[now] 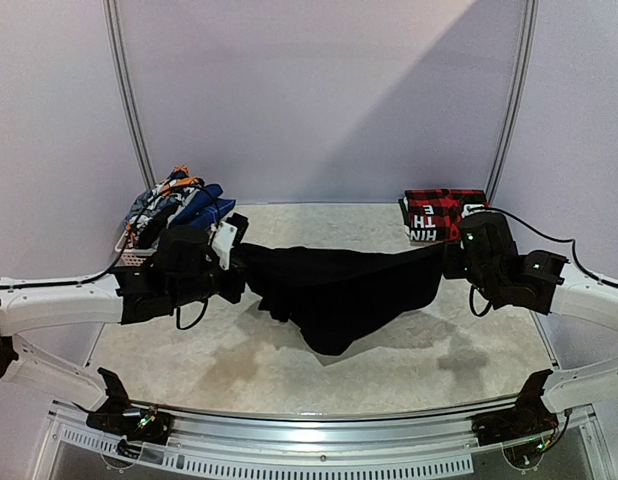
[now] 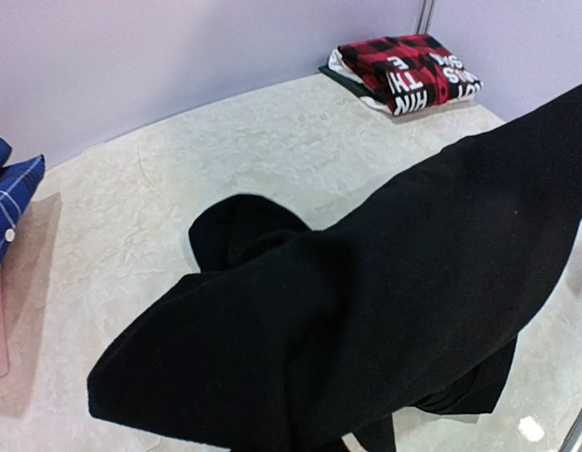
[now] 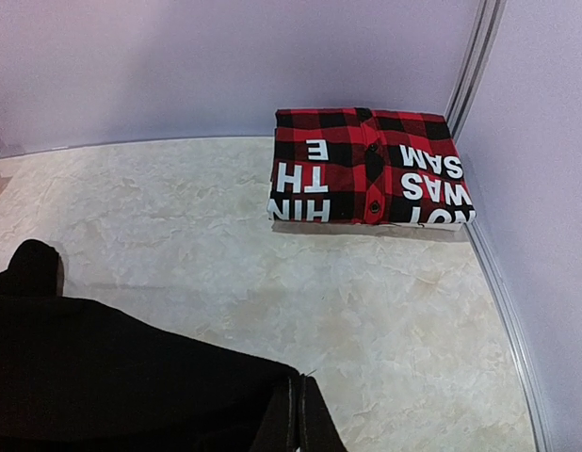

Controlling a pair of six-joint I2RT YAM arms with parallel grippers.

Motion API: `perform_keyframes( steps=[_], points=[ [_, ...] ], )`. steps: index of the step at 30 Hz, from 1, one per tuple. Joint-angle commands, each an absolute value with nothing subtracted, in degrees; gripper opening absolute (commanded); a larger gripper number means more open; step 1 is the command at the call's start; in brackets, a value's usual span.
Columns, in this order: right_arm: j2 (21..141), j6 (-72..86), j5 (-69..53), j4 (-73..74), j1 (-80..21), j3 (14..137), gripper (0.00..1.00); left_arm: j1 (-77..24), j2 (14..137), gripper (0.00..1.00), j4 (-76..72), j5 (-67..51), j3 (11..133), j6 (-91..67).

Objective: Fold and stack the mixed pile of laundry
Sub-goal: Pick up the crumpled T-shirt from the center of the board, then adjust the crumpled T-shirt at the center of the board.

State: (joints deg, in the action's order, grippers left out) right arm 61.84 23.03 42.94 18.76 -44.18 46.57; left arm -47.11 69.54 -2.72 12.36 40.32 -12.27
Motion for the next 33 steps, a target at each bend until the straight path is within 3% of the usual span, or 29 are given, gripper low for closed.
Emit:
perform_keyframes(
  steps=[1,18,33],
  points=[
    [59.47,21.83,43.01,17.08,-43.83,48.88,0.0,-46.32,64.78,0.0,1.49,14.08,39.57,-13.34],
    [52.71,16.82,35.05,15.96,-43.81,53.05,0.0,-46.5,56.09,0.0,11.96,14.73,48.33,-13.64],
    [49.88,12.27,23.17,20.37,-43.82,68.58,0.0,-47.15,58.36,0.0,28.1,9.24,73.07,-10.33]
  ],
)
